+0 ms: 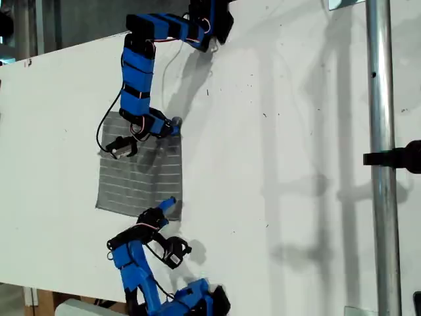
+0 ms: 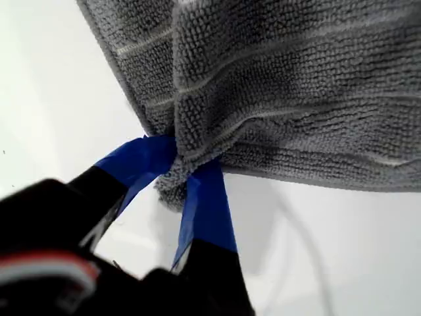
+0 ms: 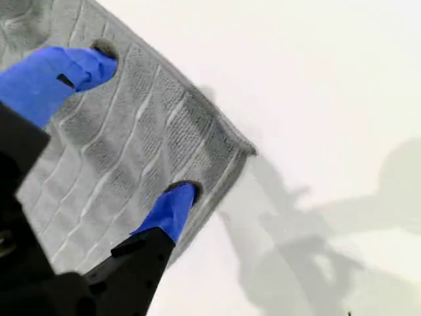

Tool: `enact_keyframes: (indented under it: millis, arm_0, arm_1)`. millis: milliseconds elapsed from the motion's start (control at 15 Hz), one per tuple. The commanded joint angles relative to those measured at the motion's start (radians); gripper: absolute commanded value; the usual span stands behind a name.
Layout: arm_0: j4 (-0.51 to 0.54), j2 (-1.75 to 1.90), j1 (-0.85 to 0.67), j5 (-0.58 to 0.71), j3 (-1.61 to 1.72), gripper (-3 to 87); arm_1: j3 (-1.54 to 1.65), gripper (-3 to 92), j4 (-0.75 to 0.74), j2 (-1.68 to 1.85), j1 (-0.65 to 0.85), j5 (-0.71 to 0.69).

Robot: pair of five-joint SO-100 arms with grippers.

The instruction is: Grasp corners of a towel and fold twice.

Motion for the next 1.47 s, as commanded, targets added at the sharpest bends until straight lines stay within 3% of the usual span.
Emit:
enact_keyframes:
  millis: [0,67,400,467,533,667,1067,1400]
  arm_0:
    - [-0.038,-0.104,-0.012,-0.104,-0.014,37.8]
    - [-0.020,-0.181,-0.011,-0.150,-0.046,41.0]
    - [-0.023,-0.236,-0.057,-0.120,-0.086,33.3]
    - [-0.031,-0.252,-0.058,-0.101,-0.092,23.3]
    - [-0.034,-0.270,-0.058,-0.084,-0.104,6.8]
    - [-0.051,-0.272,-0.054,-0.080,-0.097,-2.6]
    - [-0.054,-0.146,0.063,-0.140,-0.064,-2.7]
    - [-0.081,0.324,0.298,-0.290,0.209,-2.8]
  arm_1:
    - [0.005,-0.2,-0.003,0.000,-0.011,-0.015]
    - [0.005,-0.2,-0.003,0.000,-0.011,-0.015]
    - [0.006,-0.2,-0.003,0.000,-0.012,-0.015]
    - [0.006,-0.2,-0.003,0.000,-0.012,-0.017]
    - [0.006,-0.2,-0.005,0.000,-0.011,-0.017]
    - [0.006,-0.2,-0.005,0.000,-0.009,-0.018]
    - [0.046,-0.2,0.014,0.052,-0.040,0.011]
    - [0.057,-0.2,0.189,0.325,-0.327,0.244]
